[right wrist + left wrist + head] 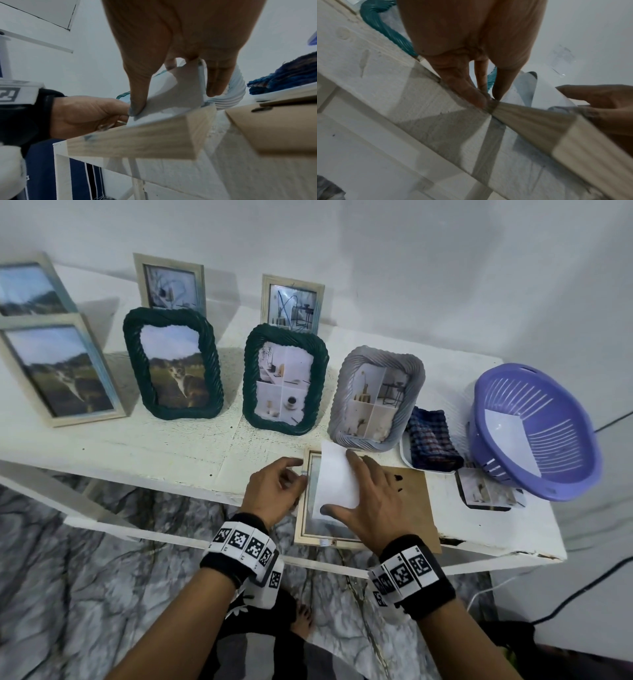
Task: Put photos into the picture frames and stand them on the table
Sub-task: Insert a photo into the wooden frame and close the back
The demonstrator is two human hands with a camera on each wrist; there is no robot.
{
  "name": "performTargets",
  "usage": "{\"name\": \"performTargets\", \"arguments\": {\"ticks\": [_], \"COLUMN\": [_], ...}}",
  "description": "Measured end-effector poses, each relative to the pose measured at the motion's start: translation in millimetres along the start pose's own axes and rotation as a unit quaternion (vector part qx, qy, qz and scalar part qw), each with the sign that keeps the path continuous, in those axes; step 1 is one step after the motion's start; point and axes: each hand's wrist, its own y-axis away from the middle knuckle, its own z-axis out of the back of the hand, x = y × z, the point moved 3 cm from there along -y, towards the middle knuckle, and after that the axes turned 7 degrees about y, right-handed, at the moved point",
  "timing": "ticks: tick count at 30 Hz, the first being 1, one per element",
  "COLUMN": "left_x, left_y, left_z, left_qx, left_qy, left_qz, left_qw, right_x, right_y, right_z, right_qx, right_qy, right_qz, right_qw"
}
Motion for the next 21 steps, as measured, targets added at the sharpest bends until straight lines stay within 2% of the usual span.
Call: {"name": "performTargets", "arguments": {"ticks": [2, 4, 8, 11, 13, 15, 17, 19, 21], "left_x": [-9, -21, -38, -43, -48, -51, -52, -52, -59], "left_y": [4, 7, 8, 5, 3, 2, 0, 2, 8], "left_z": [-1, -2, -7, -6, -5, -5, -6, -8, -10], "left_qx": [-0.024, -0.010, 0.099, 0.105, 0.096, 0.089, 0.078, 0.044, 0.021], "left_qy": [-0.045, -0.007, 0.120, 0.174, 0.222, 0.252, 0.244, 0.150, 0.028], "left_qz": [-0.056, -0.080, -0.039, -0.019, -0.005, 0.013, 0.020, 0.004, -0.059], "left_qw": [0.997, 0.997, 0.987, 0.979, 0.970, 0.964, 0.967, 0.988, 0.998], "right_x": [1, 3, 6, -5, -22, -34, -33, -24, -16], "right_y": [2, 3, 6, 9, 14, 20, 25, 32, 38], "right_z": [6, 11, 17, 24, 22, 12, 9, 14, 21], "right_qx": [0.003, 0.011, 0.013, -0.047, -0.068, -0.063, -0.070, -0.082, -0.105], "right_qy": [-0.026, -0.049, -0.103, -0.174, -0.301, -0.441, -0.523, -0.579, -0.602], "right_qz": [0.009, 0.016, 0.030, 0.016, -0.058, -0.117, -0.145, -0.143, -0.126], "right_qw": [1.000, 0.999, 0.994, 0.983, 0.949, 0.888, 0.837, 0.799, 0.781]}}
